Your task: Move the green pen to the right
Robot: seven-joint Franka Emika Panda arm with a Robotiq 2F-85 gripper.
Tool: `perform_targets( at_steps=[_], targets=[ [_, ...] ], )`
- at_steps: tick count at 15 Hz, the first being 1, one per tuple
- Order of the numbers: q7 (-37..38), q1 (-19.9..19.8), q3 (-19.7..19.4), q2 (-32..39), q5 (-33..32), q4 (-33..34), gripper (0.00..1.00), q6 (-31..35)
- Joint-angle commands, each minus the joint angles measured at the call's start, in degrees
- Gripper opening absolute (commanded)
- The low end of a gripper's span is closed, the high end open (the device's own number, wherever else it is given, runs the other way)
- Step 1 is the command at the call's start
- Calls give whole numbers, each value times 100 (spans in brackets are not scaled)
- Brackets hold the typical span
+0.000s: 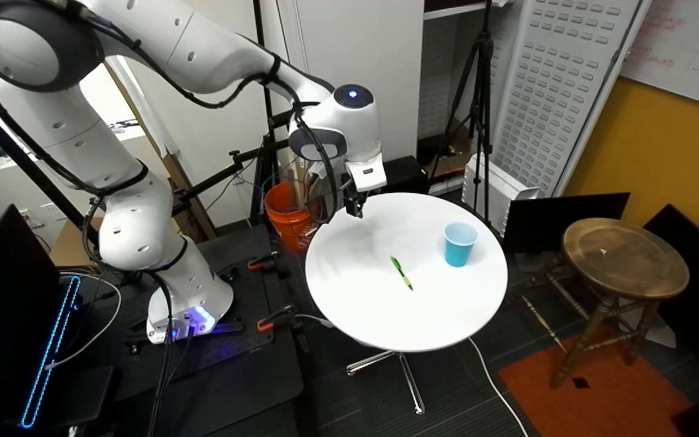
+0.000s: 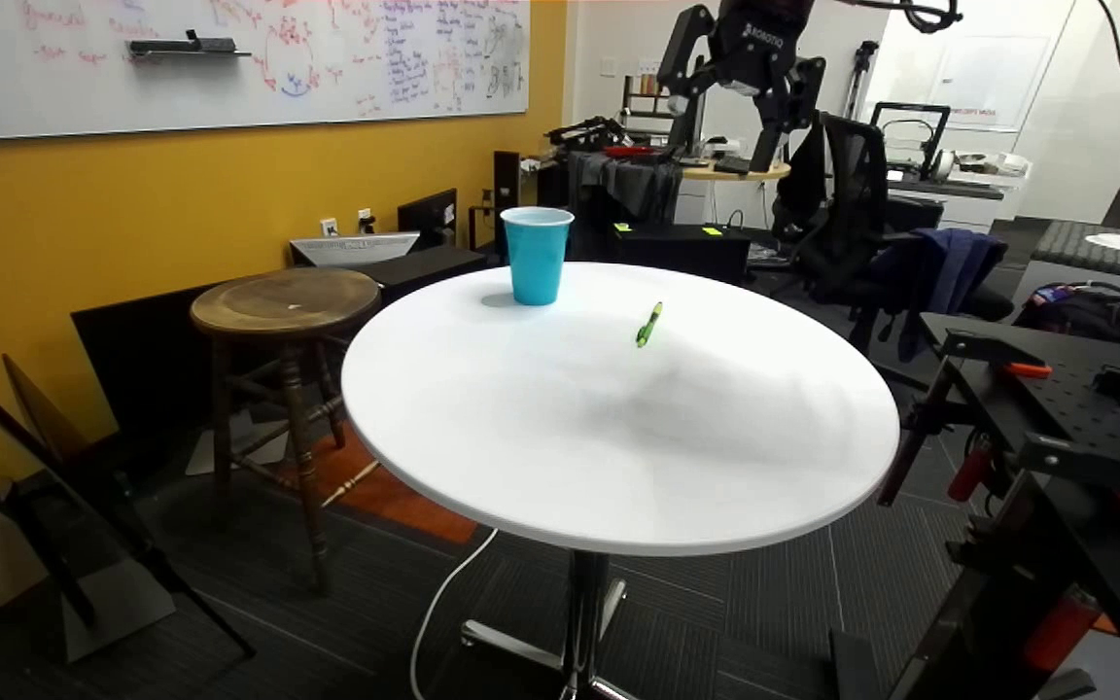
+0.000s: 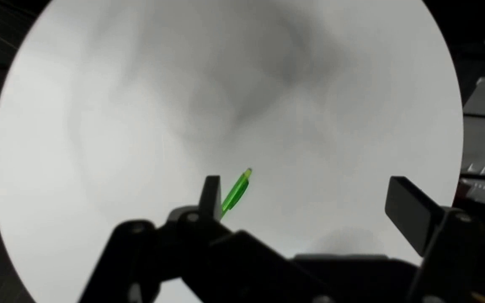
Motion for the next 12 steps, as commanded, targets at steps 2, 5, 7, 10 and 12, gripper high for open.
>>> perform_targets(
  at_steps=[2, 5, 7, 10, 12],
  targets=[
    [-1037, -78, 22, -396, -153, 104, 100, -1379],
    [-1430, -101, 48, -379, -565, 310, 100, -2273],
    [-1536, -109, 82, -312, -1001, 480, 100, -2824],
    [-1499, -102, 155, -241, -1730, 665, 100, -3375],
    [-1437, -98, 195, -229, -2083, 712, 100, -3423]
  ],
)
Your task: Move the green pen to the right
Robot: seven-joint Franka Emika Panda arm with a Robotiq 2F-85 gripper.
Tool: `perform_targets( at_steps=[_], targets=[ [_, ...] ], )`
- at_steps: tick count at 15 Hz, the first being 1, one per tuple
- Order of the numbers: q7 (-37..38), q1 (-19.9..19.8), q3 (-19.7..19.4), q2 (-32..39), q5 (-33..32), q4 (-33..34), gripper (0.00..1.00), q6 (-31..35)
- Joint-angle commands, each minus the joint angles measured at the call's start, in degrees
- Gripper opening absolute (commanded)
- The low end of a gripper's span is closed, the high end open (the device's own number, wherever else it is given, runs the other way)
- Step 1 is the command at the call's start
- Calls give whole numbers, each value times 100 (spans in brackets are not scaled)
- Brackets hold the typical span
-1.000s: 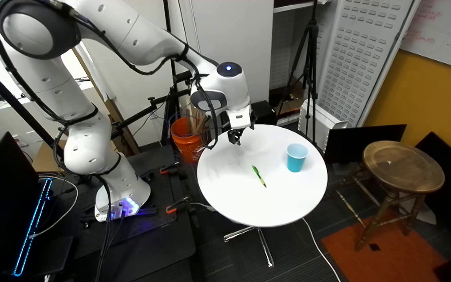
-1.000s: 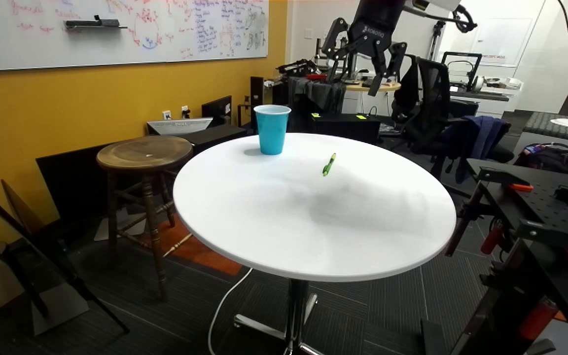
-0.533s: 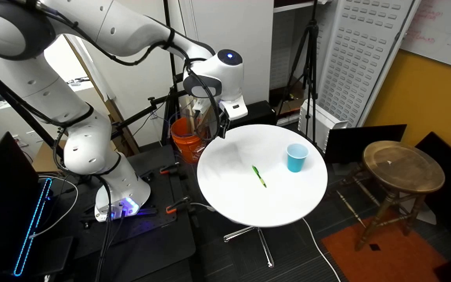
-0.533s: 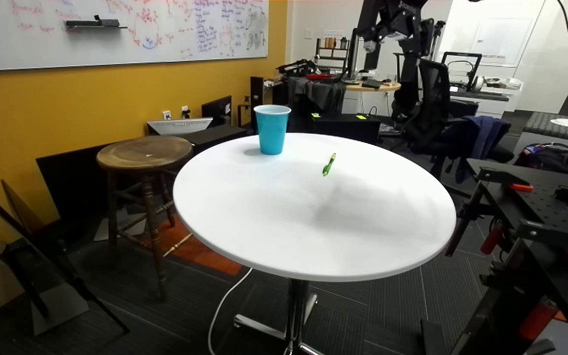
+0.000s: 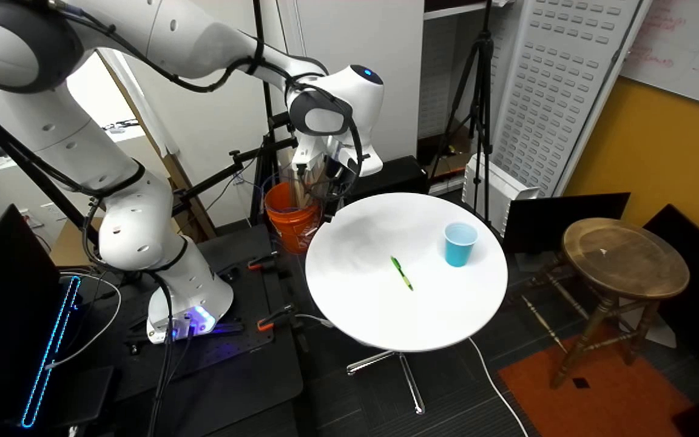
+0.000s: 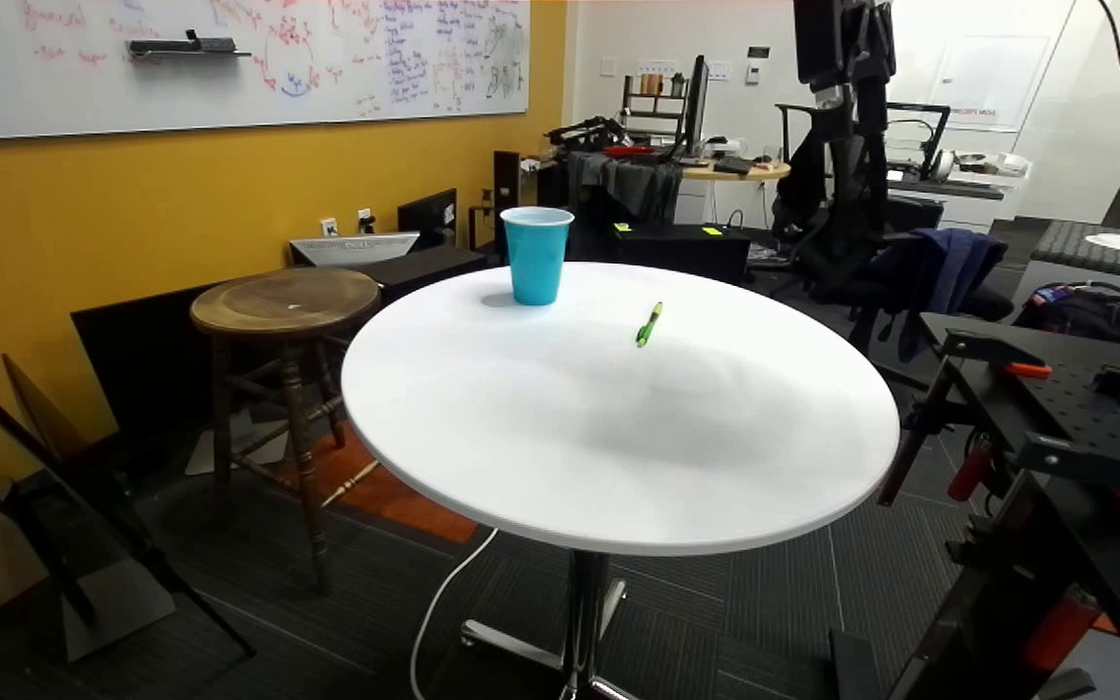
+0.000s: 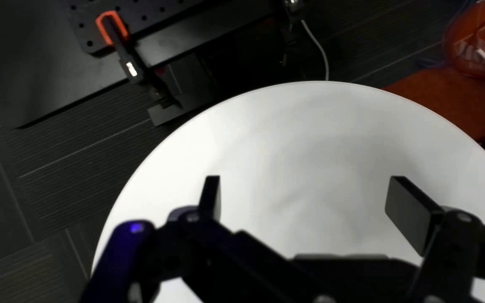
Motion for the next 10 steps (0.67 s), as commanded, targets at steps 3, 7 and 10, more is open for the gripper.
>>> perform_targets(
  at_steps=[3, 7, 10],
  targets=[
    [38, -73, 167, 129, -883, 181, 100, -18],
    [-8, -62, 154, 61, -862, 85, 100, -20],
    [-8, -60, 155, 83, -870, 96, 100, -19]
  ],
)
